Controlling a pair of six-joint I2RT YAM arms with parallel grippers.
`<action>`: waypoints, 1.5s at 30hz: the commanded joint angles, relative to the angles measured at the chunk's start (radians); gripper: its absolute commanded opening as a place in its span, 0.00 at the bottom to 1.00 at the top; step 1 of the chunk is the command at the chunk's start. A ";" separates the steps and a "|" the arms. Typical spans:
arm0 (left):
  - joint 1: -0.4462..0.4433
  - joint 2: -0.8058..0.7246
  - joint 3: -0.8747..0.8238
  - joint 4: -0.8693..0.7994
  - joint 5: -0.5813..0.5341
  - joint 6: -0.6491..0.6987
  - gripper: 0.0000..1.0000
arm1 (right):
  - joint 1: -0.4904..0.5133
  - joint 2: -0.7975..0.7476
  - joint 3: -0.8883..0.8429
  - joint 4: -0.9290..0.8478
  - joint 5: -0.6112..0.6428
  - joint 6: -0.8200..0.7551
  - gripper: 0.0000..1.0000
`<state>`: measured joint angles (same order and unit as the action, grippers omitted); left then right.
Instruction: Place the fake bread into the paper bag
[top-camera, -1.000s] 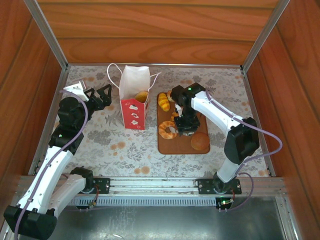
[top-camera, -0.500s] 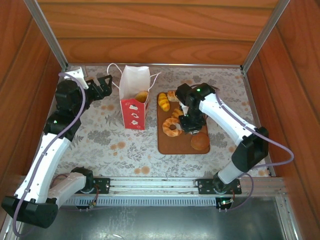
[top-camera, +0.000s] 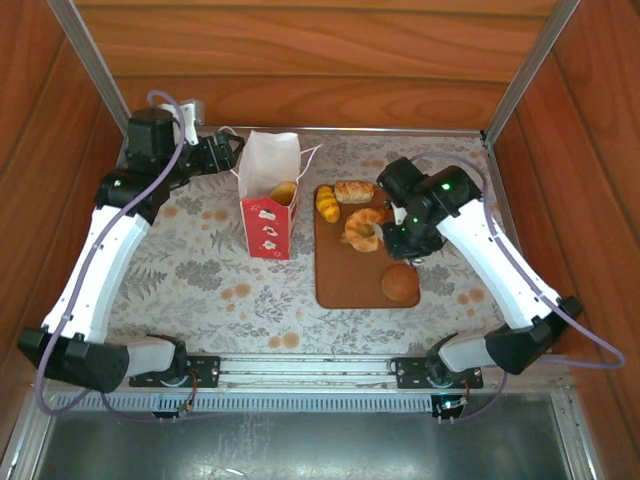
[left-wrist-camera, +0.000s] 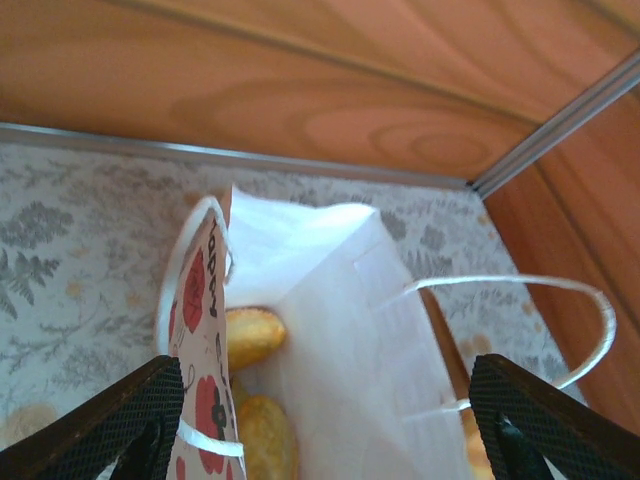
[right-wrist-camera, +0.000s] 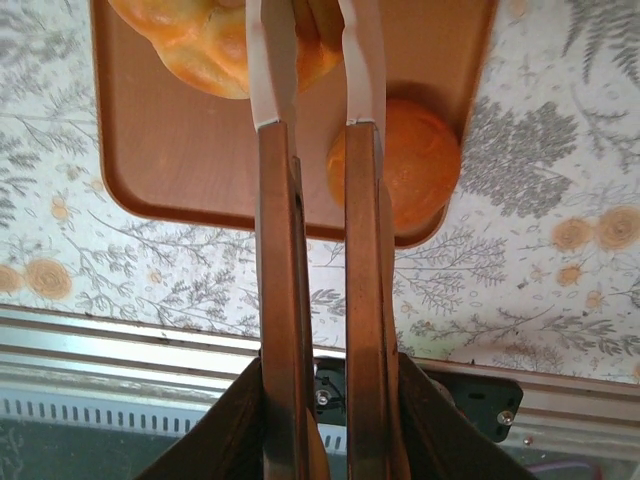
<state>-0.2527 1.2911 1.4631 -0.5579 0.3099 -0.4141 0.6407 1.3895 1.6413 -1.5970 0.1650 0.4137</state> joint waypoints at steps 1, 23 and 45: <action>-0.008 0.046 0.046 -0.132 -0.023 0.064 0.78 | -0.006 -0.042 0.082 -0.031 0.061 0.029 0.31; -0.007 0.245 0.075 -0.197 0.052 0.088 0.43 | 0.008 0.067 0.585 0.128 -0.089 -0.119 0.29; -0.007 0.232 0.041 -0.133 0.074 0.017 0.05 | 0.114 0.473 0.854 0.237 -0.177 -0.161 0.28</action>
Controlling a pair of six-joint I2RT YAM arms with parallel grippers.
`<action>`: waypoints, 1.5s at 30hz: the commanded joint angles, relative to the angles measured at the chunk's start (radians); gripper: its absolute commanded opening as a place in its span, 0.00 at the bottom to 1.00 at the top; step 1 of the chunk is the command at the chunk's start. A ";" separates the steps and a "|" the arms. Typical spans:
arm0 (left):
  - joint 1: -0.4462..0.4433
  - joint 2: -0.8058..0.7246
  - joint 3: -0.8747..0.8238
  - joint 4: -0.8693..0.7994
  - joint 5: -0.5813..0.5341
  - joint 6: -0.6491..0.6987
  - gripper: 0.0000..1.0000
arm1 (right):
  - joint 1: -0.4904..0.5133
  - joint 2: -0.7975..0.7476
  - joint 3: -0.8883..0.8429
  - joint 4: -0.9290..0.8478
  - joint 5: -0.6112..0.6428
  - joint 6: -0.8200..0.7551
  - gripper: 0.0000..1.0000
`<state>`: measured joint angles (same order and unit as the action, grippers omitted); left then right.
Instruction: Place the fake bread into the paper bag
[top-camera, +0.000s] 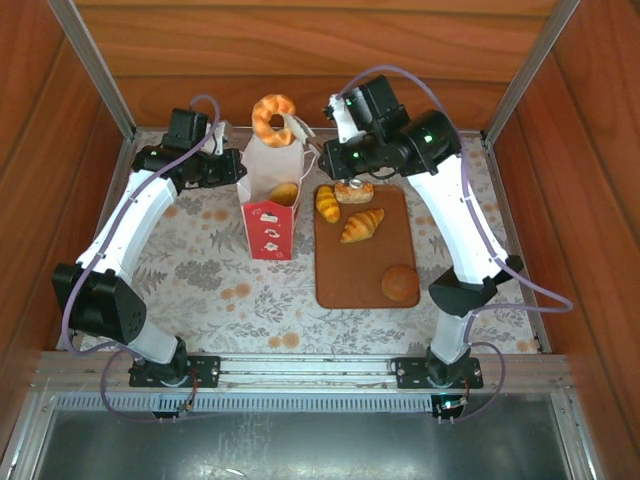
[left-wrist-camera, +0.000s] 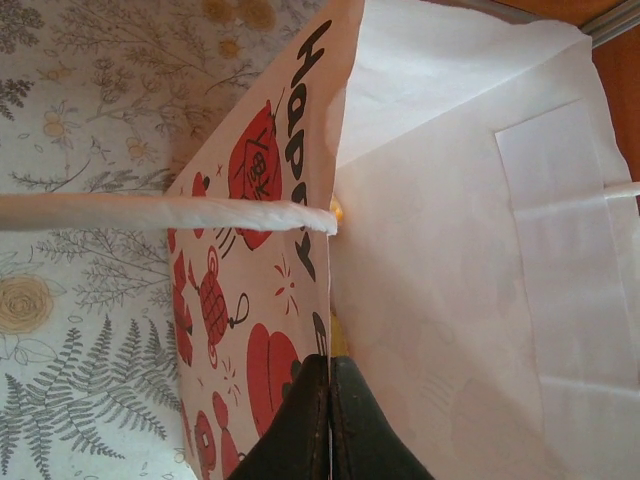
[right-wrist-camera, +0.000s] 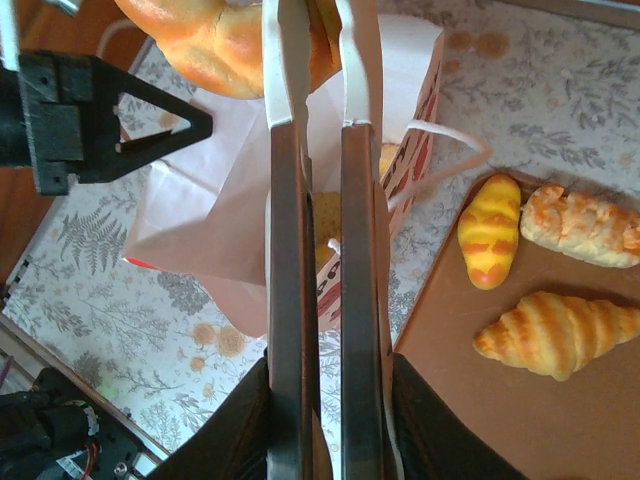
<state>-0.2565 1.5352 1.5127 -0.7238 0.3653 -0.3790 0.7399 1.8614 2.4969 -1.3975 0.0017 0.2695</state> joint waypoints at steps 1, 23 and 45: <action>-0.003 -0.013 -0.013 0.036 0.018 -0.020 0.05 | 0.016 0.011 -0.007 0.033 -0.012 -0.018 0.28; -0.004 -0.024 -0.036 0.062 0.015 -0.040 0.05 | 0.026 0.070 -0.104 -0.047 0.051 -0.026 0.40; 0.028 -0.123 -0.037 0.171 0.078 -0.099 0.52 | 0.019 0.029 -0.028 0.015 0.012 -0.022 0.46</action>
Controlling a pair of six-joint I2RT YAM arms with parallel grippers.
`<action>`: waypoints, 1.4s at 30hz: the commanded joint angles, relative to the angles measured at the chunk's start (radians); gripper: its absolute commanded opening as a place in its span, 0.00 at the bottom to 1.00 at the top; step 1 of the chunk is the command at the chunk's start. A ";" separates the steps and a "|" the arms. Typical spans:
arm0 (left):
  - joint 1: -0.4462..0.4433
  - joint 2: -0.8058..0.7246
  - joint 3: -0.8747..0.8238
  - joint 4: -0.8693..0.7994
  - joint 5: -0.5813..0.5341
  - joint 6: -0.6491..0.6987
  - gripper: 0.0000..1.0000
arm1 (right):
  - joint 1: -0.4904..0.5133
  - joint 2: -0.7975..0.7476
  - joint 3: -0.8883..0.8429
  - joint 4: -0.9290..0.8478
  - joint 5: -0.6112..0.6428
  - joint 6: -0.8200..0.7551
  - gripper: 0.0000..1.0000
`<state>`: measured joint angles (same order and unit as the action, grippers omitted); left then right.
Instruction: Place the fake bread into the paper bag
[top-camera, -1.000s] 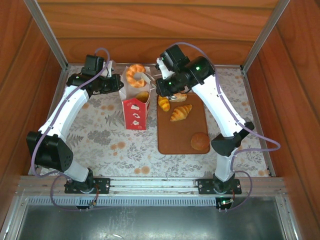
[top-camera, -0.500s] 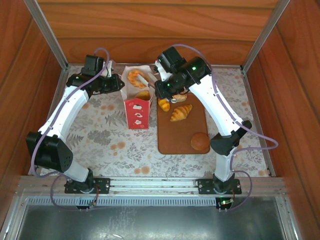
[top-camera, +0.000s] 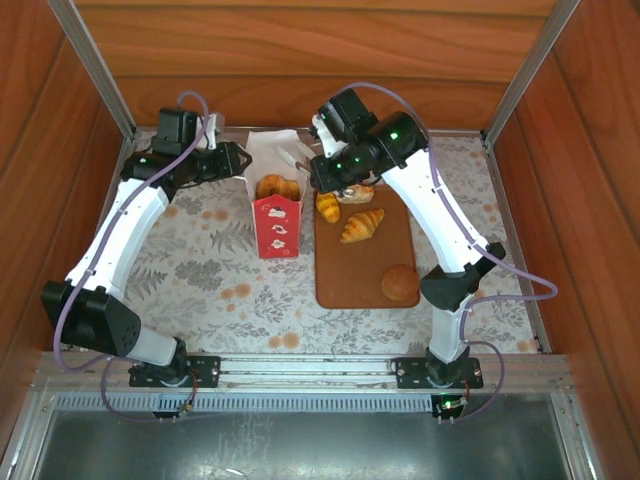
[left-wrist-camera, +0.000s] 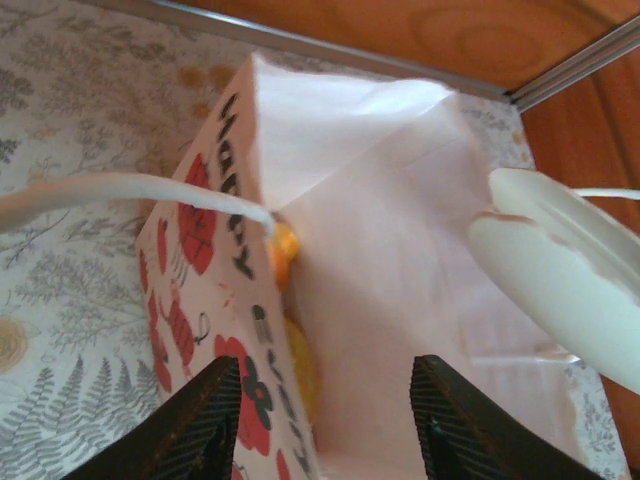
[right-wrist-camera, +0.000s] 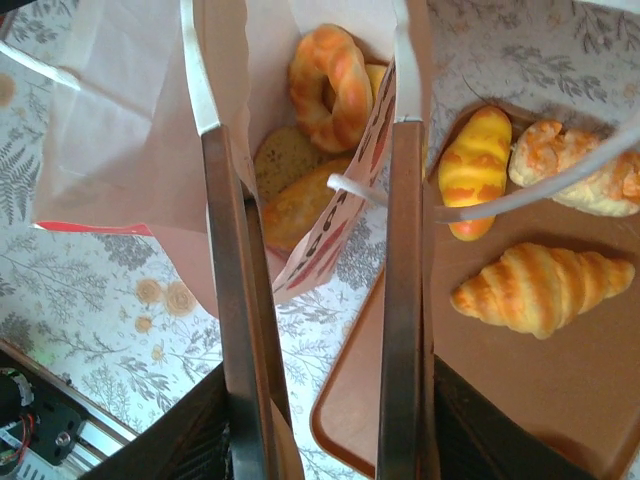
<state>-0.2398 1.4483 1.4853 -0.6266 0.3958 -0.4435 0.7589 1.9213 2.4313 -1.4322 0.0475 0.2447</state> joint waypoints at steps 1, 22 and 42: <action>0.015 -0.042 -0.015 0.100 0.058 -0.048 0.53 | -0.001 -0.035 0.045 0.057 -0.043 0.003 0.46; 0.093 -0.439 -0.364 0.485 -0.155 -0.133 0.84 | -0.097 -0.325 -0.102 0.077 0.090 0.039 0.44; 0.094 -0.897 -0.955 0.449 -0.593 -0.324 0.94 | -0.326 -0.730 -1.021 0.169 0.079 0.194 0.44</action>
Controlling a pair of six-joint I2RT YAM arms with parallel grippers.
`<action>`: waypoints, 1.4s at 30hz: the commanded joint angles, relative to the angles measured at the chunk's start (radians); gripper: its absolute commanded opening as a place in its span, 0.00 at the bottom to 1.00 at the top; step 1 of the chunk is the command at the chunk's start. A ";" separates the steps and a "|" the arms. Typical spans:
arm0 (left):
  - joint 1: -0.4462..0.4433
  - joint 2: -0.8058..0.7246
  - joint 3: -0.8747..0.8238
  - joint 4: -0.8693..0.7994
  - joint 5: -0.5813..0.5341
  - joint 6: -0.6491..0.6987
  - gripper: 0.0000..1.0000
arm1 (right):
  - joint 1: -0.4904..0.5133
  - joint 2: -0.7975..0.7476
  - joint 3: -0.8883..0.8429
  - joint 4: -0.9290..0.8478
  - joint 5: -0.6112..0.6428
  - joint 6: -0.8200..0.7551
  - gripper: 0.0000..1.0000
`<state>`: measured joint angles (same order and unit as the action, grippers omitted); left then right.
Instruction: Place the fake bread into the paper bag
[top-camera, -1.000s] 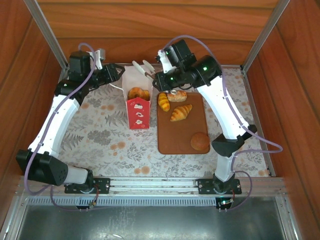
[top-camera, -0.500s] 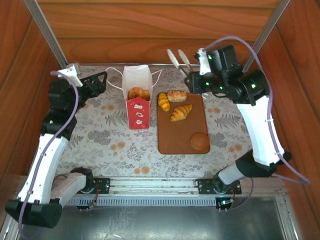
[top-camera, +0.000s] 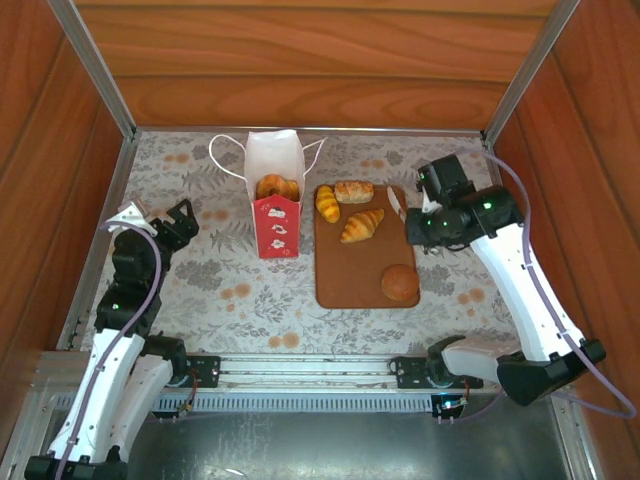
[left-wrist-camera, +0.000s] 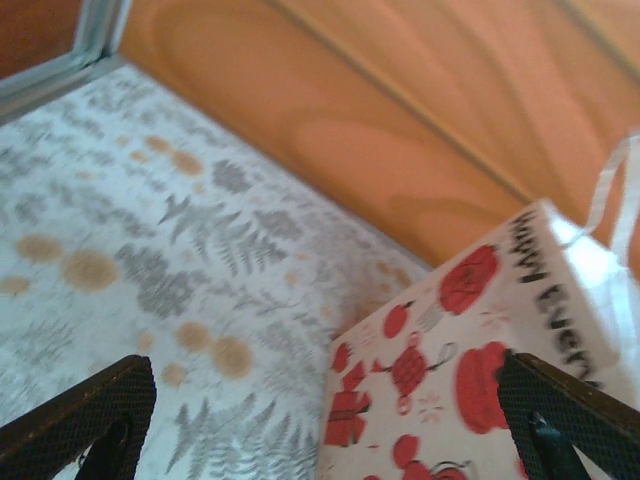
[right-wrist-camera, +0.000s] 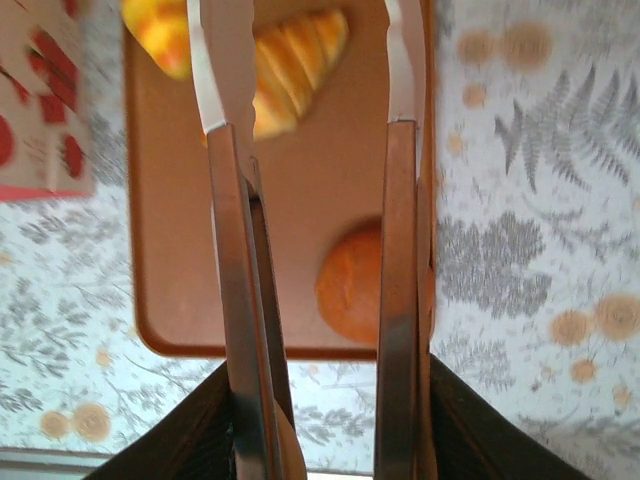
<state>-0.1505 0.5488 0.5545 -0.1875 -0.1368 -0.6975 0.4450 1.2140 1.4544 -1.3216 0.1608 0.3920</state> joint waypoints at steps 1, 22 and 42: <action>0.006 0.012 -0.037 0.022 -0.059 -0.082 0.94 | -0.012 -0.020 -0.062 0.067 -0.044 0.053 0.44; 0.005 0.226 -0.026 0.141 0.009 -0.171 0.94 | -0.046 0.089 -0.158 0.218 -0.152 0.059 0.49; 0.006 0.278 0.055 0.111 -0.023 -0.103 0.94 | -0.075 0.248 -0.245 0.349 -0.329 0.103 0.57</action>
<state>-0.1501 0.8234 0.5892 -0.0731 -0.1524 -0.8284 0.3779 1.4513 1.2018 -1.0077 -0.1085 0.4824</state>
